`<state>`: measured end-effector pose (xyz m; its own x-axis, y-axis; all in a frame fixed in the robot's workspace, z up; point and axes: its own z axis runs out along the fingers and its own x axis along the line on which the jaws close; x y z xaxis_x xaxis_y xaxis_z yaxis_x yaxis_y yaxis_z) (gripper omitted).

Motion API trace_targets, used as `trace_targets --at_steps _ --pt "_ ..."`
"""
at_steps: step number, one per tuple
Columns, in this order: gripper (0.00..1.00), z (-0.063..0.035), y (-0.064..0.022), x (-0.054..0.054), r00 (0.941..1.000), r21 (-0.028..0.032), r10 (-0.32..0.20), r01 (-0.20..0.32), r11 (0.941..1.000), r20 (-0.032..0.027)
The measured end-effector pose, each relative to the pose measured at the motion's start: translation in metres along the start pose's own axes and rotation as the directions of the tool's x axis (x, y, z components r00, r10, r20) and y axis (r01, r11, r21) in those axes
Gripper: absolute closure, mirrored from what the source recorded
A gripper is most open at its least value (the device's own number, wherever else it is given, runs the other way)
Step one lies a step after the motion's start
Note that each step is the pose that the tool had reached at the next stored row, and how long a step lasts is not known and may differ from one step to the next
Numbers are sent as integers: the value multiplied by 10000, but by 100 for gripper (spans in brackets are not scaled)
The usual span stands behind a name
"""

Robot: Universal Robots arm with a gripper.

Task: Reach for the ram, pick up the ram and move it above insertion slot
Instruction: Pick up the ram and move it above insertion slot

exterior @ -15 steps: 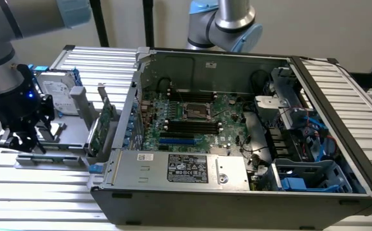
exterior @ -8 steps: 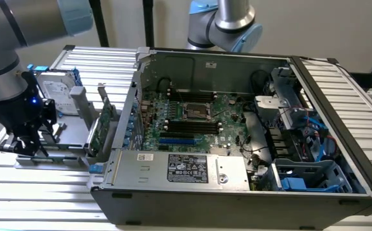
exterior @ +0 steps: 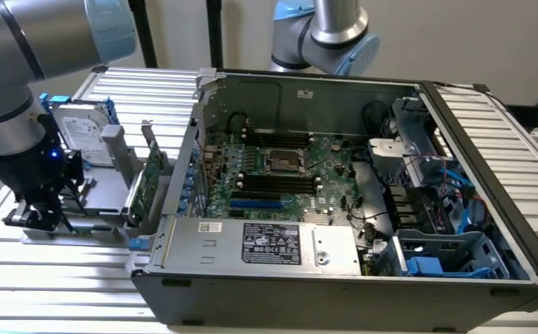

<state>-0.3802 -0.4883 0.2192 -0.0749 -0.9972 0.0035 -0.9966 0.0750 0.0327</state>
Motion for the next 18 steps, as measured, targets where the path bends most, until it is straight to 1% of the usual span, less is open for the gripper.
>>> trace_targets --at_steps 7,18 --pt "58 110 10 0 9998 13 -174 174 9998 4" --pt "58 212 27 2 9993 14 -381 381 9993 17"
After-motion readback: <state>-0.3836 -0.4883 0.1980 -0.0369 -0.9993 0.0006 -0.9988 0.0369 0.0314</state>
